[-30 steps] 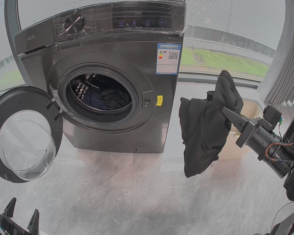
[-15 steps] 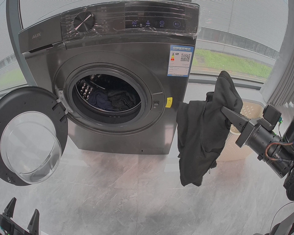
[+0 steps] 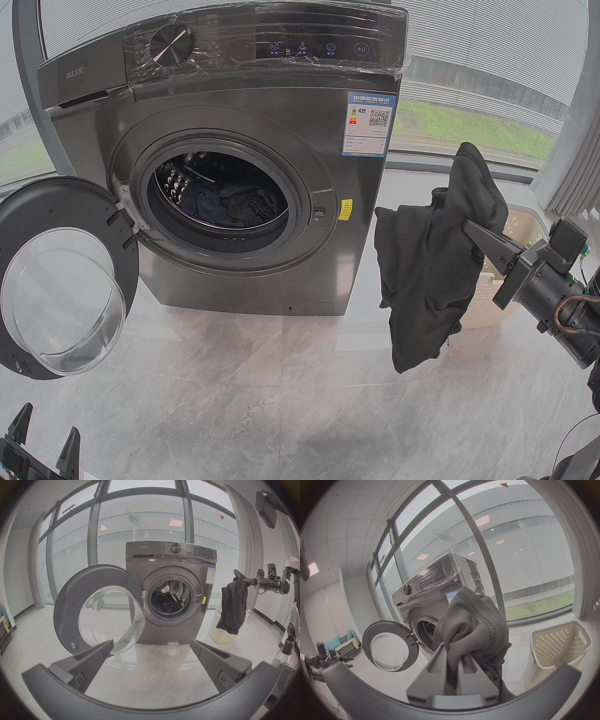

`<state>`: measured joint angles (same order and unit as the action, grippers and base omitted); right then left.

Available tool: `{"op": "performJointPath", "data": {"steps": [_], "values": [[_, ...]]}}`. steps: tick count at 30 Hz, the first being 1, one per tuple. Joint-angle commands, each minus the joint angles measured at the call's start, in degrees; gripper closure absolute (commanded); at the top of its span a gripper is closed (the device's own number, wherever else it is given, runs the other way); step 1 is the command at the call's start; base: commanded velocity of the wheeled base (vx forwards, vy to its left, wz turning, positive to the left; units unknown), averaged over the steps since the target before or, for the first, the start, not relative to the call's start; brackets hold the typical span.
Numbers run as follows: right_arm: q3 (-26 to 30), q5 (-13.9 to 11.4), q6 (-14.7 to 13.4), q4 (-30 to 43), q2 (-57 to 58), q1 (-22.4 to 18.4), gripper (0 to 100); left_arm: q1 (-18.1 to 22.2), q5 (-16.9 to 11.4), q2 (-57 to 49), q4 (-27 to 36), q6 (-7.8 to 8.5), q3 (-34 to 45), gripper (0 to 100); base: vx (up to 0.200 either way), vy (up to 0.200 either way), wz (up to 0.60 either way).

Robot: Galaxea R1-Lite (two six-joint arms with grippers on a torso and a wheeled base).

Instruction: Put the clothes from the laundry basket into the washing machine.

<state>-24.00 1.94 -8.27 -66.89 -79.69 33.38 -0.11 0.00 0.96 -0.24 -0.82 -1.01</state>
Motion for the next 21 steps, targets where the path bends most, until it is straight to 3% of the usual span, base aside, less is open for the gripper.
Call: {"op": "performJointPath", "data": {"steps": [1, 8, 21], "values": [[-0.7, 0.0, 1.7, -0.1, 0.4, 0.6, 100, 0.0, 0.0, -0.8, 0.0, -0.06, 1.0, 0, -0.2, 0.0, 0.0], [-1.7, -0.1, 1.8, 0.2, 0.2, -0.2, 100, -0.1, 0.0, -0.8, 0.0, -0.06, 1.0, 0, -0.029, 0.0, 0.0], [-1.2, -0.2, 1.7, -0.1, -1.0, -0.1, 100, -0.1, 0.0, -0.8, 0.0, -0.06, 1.0, 0, 0.0, 0.2, 0.0]]}}
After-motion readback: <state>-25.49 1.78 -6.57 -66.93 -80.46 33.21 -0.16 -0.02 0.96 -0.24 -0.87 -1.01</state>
